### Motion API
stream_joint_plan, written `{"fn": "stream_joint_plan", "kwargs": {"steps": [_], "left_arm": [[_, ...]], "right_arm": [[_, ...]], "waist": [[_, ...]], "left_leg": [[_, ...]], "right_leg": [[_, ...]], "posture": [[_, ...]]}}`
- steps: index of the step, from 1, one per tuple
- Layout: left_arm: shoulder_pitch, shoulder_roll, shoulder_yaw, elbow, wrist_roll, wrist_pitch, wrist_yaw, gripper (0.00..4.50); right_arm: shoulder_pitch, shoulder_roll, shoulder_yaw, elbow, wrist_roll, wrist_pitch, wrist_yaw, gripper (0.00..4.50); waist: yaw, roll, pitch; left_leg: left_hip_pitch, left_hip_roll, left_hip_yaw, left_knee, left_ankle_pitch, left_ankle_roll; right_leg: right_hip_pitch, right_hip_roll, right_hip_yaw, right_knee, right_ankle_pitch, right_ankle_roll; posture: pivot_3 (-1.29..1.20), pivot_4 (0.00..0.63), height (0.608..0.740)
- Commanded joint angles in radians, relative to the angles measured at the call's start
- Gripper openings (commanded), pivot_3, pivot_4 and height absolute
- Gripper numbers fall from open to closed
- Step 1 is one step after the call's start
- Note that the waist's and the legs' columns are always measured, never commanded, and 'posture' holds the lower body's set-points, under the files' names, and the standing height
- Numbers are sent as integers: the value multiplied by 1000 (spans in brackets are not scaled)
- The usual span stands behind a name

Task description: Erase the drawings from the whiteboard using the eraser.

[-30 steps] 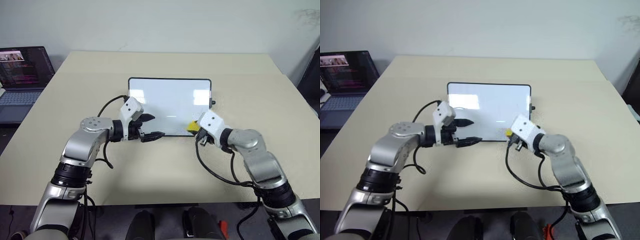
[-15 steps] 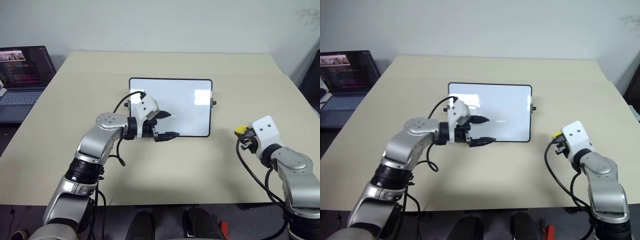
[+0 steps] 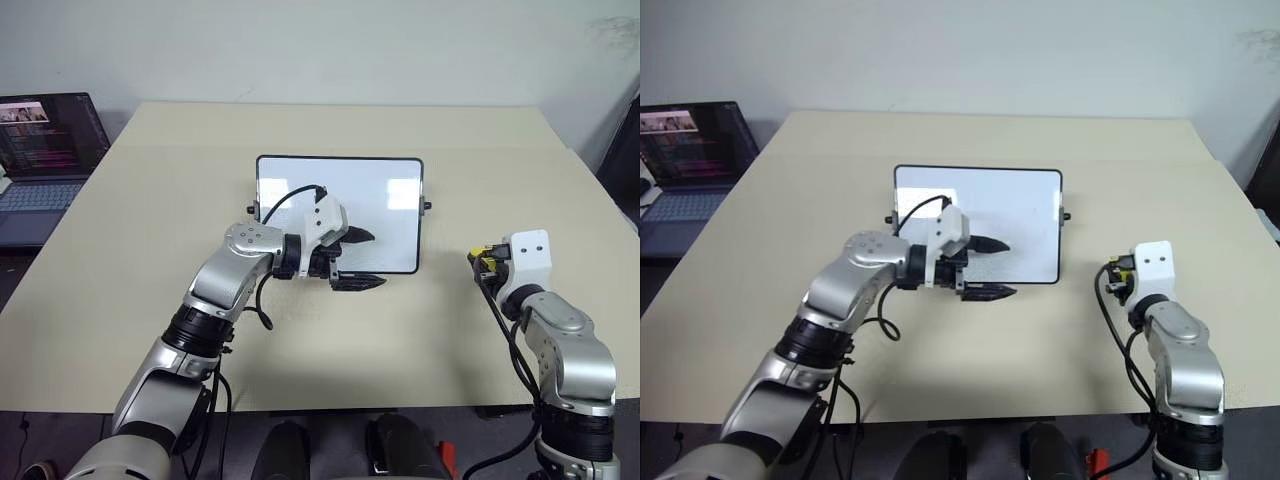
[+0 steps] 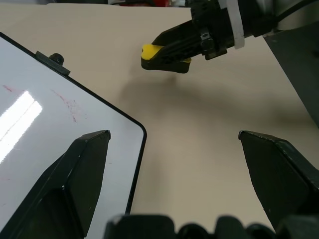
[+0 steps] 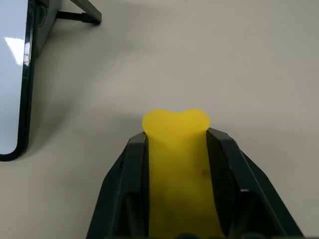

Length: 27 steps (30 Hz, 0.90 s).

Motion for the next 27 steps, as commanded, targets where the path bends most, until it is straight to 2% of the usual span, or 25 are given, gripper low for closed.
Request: {"fn": "stream_joint_plan", "kwargs": {"steps": [1,17,26,27], "left_arm": [[-25,-15,-13,9,13,-65,-28,4500],[-84,-67,-34,96,52,-96,-43,4500],[-108,-96,-23,156,79,-147,-28,4500],[-107,-100,-21,157,81,-150,-22,4500]], "right_arm": [[-17,-10,-5,-8,19,-24,-16,1249],[-41,-66,-21,87,63,-60,-38,1249],[-35,-100,-29,111,82,-99,-36,4298],[-31,-101,-33,100,84,-111,-38,4481]], "waist": [[0,0,0],[0,0,0],[-1,0,0],[-1,0,0]], "left_leg": [[0,0,0,0,0,0],[0,-1,0,0,0,0],[0,-1,0,0,0,0],[0,-1,0,0,0,0]], "right_leg": [[0,0,0,0,0,0],[0,0,0,0,0,0],[0,1,0,0,0,0],[0,1,0,0,0,0]], "posture": [[0,150,740],[0,150,740],[0,150,740],[0,150,740]]}}
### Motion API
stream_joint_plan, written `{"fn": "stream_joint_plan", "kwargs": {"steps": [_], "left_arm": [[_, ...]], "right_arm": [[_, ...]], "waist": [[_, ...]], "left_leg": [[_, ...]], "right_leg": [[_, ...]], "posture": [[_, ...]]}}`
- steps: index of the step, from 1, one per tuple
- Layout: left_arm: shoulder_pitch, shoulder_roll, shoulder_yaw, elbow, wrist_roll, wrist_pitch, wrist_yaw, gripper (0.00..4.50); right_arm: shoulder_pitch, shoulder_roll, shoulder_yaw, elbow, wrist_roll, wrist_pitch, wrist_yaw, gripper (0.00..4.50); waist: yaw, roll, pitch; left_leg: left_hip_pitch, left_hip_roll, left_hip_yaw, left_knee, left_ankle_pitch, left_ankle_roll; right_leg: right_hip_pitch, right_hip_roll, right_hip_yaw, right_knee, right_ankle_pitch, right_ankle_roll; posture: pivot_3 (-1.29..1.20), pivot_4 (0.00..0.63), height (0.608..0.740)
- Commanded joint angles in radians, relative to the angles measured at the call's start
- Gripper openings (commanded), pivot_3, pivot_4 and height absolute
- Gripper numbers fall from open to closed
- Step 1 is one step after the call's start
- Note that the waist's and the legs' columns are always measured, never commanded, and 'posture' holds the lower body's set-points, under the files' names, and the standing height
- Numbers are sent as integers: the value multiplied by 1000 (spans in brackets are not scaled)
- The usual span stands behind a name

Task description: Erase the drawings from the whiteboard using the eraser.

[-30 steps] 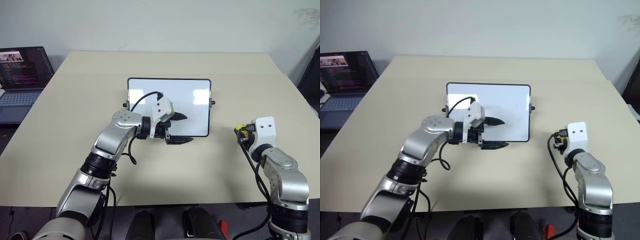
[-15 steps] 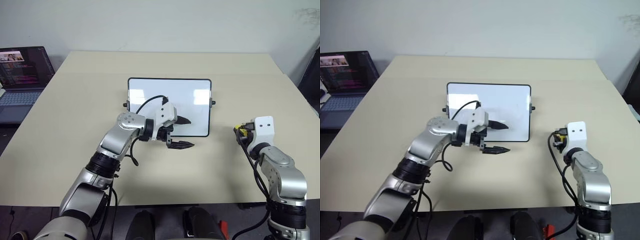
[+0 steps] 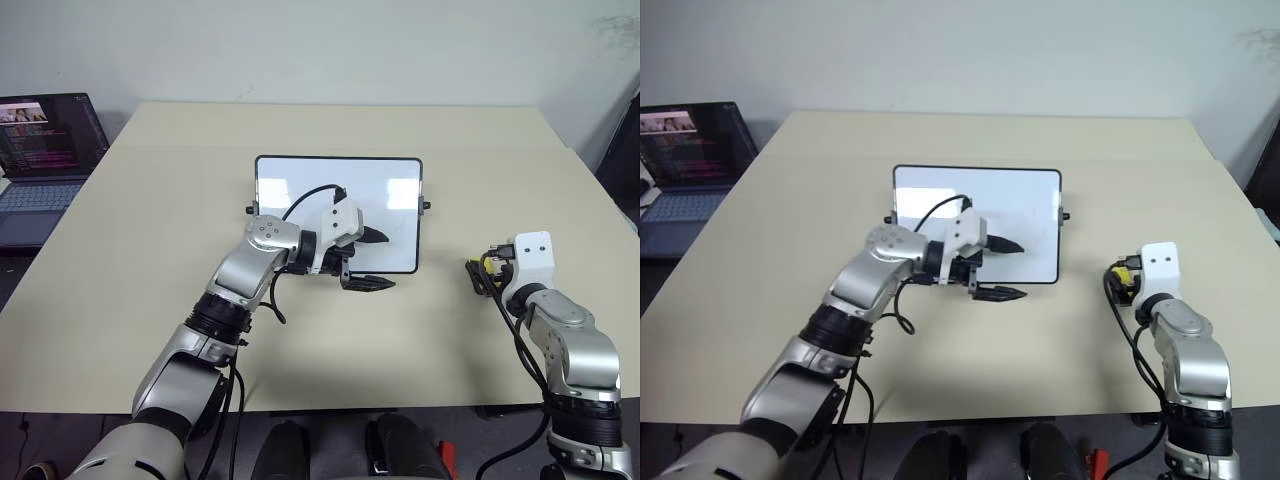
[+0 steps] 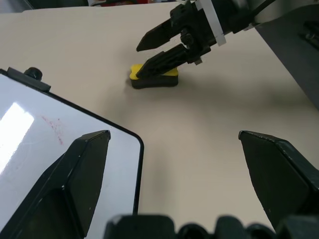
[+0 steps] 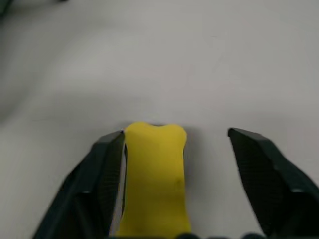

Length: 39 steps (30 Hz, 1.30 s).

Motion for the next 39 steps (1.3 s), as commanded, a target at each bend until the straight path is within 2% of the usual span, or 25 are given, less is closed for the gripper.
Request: {"fn": "stream_joint_plan", "kwargs": {"steps": [1,6,10,14,17,19,21,24,31,39], "left_arm": [[-23,-15,22,-10,2,-27,23,4500],[44,7,86,-73,-28,-26,82,4500],[175,20,202,-205,-53,34,231,4500],[365,-45,372,-424,-73,108,512,4500],[540,-86,458,-563,-16,84,687,4500],[635,-111,480,-620,22,65,776,4500],[703,-134,481,-647,69,49,858,4500],[799,-158,516,-639,89,34,932,4500],[802,-177,534,-612,73,59,1003,4500],[804,-193,525,-585,73,71,1041,4500]], "right_arm": [[2,-14,-38,-71,22,-57,-6,4481],[110,-3,-32,-312,99,-54,41,4481],[245,53,64,-465,105,-107,23,4481],[329,130,194,-408,12,-297,-41,4481],[327,202,215,-301,-13,-484,-82,4481],[335,212,191,-253,-12,-558,-88,4481],[356,226,129,-234,64,-592,-66,4481],[437,251,84,-242,100,-663,-72,4481],[606,282,79,-258,91,-728,-85,4481],[639,268,74,-260,62,-726,-108,4481]], "waist": [[0,0,0],[-1,1,0],[-3,1,-1],[-3,1,-1],[-2,0,-1],[1,0,-1],[11,-1,-2],[25,-1,-2],[28,-1,-2],[24,0,-3]], "left_leg": [[0,0,0,0,0,0],[0,1,-1,0,0,0],[1,3,-1,-1,0,0],[1,6,-1,0,0,0],[2,4,0,0,0,0],[4,3,0,0,0,0],[5,2,-1,0,0,0],[5,2,-1,0,0,0],[6,3,-1,0,0,0],[6,3,0,0,0,0]], "right_leg": [[0,0,0,0,0,0],[0,0,0,0,0,1],[0,1,0,0,-1,0],[0,-2,0,1,-2,3],[1,-6,0,0,-2,3],[3,-8,0,0,-2,3],[4,-8,0,0,-2,3],[5,-9,-1,0,-2,3],[5,-9,-1,0,-2,3],[5,-8,0,0,-3,3]], "posture": [[0,150,740],[0,150,740],[0,150,740],[0,150,740],[0,150,740],[0,150,740],[0,150,740],[0,150,740],[0,150,740],[0,150,740]]}}
